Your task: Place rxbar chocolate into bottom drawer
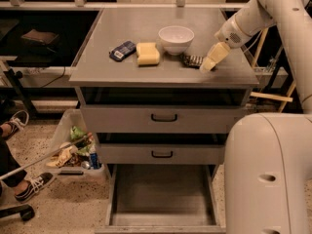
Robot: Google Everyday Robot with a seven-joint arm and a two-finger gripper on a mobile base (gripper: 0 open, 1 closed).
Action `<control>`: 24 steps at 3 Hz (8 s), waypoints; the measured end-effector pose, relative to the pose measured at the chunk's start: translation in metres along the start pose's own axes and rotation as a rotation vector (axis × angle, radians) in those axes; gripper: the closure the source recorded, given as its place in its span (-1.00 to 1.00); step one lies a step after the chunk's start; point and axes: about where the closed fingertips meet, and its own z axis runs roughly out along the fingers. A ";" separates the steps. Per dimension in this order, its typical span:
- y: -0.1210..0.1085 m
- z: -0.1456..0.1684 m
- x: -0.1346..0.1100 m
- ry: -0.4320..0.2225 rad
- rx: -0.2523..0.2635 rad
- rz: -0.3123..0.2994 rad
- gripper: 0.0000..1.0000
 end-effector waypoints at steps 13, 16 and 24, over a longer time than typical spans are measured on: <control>0.134 -0.150 -0.067 -0.046 0.169 -0.132 1.00; 0.229 -0.165 -0.060 -0.063 0.142 -0.134 1.00; 0.243 0.152 0.253 -0.190 0.279 0.365 1.00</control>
Offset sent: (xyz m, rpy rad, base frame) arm 0.0006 0.0132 -0.0179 0.0032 0.0311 0.0379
